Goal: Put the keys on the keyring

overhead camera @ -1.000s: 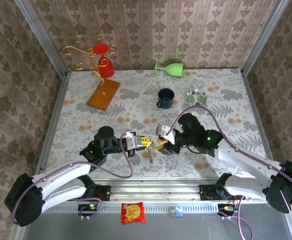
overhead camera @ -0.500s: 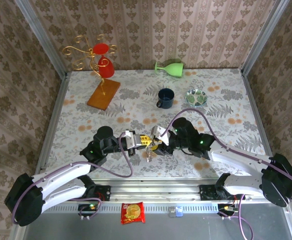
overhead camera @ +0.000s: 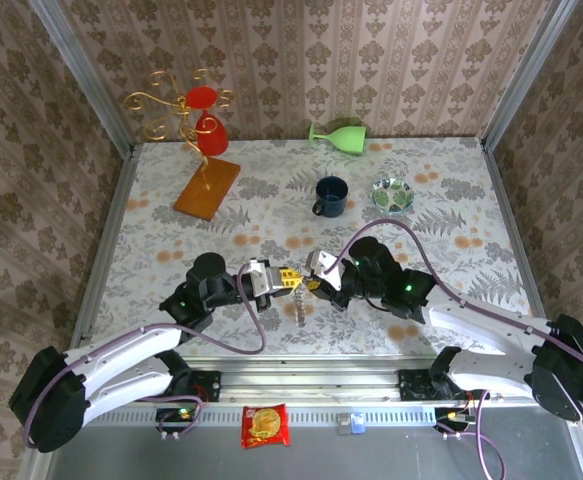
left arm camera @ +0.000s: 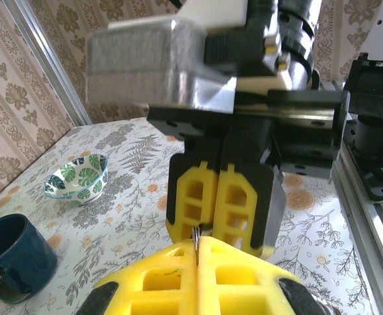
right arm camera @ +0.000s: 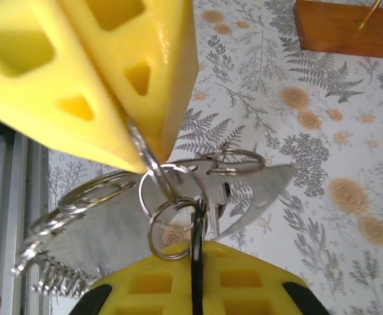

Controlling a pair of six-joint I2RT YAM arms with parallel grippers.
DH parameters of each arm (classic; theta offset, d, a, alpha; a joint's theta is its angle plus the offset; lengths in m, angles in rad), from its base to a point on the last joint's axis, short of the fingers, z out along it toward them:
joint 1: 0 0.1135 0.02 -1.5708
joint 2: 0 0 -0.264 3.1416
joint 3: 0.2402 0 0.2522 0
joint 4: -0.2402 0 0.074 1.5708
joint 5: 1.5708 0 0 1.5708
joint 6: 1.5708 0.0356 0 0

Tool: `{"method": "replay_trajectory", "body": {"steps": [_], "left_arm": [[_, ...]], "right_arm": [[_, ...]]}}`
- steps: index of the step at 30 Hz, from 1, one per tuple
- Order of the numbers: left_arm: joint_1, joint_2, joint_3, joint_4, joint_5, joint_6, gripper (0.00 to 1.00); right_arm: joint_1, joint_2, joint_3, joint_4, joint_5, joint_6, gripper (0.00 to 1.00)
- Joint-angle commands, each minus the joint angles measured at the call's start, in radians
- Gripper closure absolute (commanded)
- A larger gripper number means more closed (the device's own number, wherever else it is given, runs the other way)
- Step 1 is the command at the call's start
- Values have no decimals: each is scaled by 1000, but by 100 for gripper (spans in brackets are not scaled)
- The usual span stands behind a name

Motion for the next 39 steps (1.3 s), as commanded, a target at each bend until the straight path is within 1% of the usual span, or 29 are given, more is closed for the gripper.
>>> {"method": "replay_trajectory", "body": {"steps": [1, 3, 9, 15, 16, 17, 19, 22, 23, 24, 27, 31, 35, 37, 39], "left_arm": [[-7, -17, 3, -18, -3, 26, 100], [-8, -20, 3, -31, -12, 33, 100], [-10, -27, 12, -91, -27, 60, 100], [-10, -21, 17, -108, -34, 70, 100], [-10, -19, 16, -104, -36, 68, 98], [-10, -22, 13, -98, -39, 65, 91], [-10, -26, 3, -72, -54, 55, 69], [-8, -49, -20, -24, -104, 43, 52], [-8, -60, -28, -9, -128, 39, 48], [-8, -74, -38, 7, -164, 36, 43], [-5, -132, -78, 74, -294, 25, 37], [5, -235, -137, 147, -542, 12, 34], [27, -370, -162, 113, -767, -12, 32], [42, -447, -167, 58, -875, -47, 33], [58, -513, -167, -12, -958, -73, 33]], "right_arm": [[6, -38, 59, -73, 28, -34, 96], [6, -48, 76, -94, 34, -46, 100], [6, -84, 108, -137, 53, -71, 100], [7, -98, 137, -181, 69, -93, 100], [6, -98, 140, -185, 72, -94, 100], [6, -98, 143, -189, 73, -97, 100], [7, -96, 152, -201, 80, -100, 100], [6, -92, 162, -222, 90, -103, 100], [7, -89, 166, -227, 93, -103, 100], [7, -86, 169, -232, 94, -103, 100], [10, -69, 191, -253, 93, -103, 100], [34, -22, 227, -241, 81, -97, 100], [84, 61, 282, -199, 56, -88, 100], [122, 121, 323, -169, 44, -81, 100], [156, 181, 355, -108, 30, -46, 100]]}}
